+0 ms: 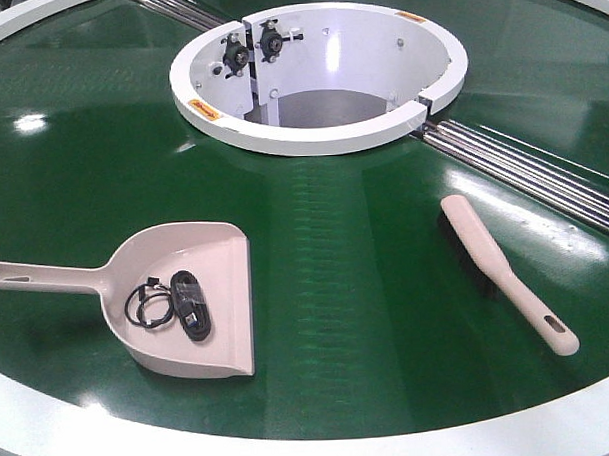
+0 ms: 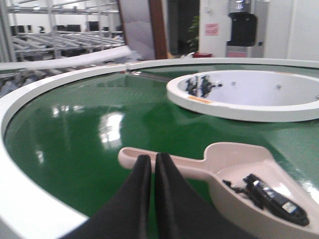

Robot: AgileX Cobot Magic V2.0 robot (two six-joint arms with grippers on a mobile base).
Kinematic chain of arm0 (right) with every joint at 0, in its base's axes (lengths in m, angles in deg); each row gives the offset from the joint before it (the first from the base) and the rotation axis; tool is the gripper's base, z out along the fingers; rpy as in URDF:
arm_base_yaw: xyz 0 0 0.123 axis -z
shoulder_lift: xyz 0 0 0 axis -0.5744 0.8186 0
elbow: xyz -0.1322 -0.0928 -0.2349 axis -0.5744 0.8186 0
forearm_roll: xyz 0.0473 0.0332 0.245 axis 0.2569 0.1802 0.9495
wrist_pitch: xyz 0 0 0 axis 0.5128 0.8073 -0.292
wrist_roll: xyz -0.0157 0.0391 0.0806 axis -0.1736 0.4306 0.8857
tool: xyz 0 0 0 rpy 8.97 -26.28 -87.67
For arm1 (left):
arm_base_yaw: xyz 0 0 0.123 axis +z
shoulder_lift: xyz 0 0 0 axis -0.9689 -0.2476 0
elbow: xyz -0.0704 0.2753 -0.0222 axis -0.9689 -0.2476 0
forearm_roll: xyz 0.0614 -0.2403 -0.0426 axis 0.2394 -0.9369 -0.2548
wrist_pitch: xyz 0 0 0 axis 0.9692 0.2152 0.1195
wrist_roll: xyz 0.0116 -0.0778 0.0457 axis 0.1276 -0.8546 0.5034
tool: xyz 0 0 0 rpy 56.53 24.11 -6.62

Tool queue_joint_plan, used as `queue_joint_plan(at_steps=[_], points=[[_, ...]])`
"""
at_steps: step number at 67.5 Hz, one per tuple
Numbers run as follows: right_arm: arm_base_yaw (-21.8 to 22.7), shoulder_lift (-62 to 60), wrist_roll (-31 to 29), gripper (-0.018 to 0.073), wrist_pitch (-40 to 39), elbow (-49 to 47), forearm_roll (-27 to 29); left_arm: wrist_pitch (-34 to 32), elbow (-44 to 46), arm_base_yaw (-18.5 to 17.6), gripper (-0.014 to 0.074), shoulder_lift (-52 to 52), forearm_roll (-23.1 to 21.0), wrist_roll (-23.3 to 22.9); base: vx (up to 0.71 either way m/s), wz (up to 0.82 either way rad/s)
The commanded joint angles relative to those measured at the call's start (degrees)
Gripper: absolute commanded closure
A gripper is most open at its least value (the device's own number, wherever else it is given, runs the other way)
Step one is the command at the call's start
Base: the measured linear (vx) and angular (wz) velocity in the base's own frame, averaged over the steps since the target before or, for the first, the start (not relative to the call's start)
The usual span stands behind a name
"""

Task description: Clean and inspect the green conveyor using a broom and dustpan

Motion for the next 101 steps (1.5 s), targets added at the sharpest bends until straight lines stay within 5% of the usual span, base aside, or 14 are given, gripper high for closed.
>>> queue_joint_plan(at_steps=[1,16,74,80,91,101], points=[[0.43,1.01,-0.64,0.0568,-3.63,-1.49,0.27,-1.64,-0.59,1.14,0.0604,1.34,-0.26,-0.80,0.00,0.00],[0.43,1.02,-0.64,0.0568,-3.74,-1.49,0.27,-1.49,-0.59,-1.13,0.0604,1.34,0.19,-2.24,0.00,0.00],[0.43,1.02,-0.69,0.0568,-3.67,-1.49,0.21,-1.49,-0.54,-1.12,0.0602,1.34,0.19,-2.19,0.00,0.00],[1.44,0.91,1.07,0.0568,-2.95,0.51,-6.24,-1.49,-0.54,-1.12,0.0602,1.34,0.19,-2.19,0.00,0.00],[6.72,-0.15,15.44,0.0568,-4.41,5.03,-18.02,-1.49,-0.54,-1.06,0.0602,1.34,0.19,-2.19,0.00,0.00],[7.53,-3.53,17.11,0.0568,-8.66,11.49,-19.43,-1.49,-0.54,-1.06,0.0602,1.34,0.19,-2.19,0.00,0.00]])
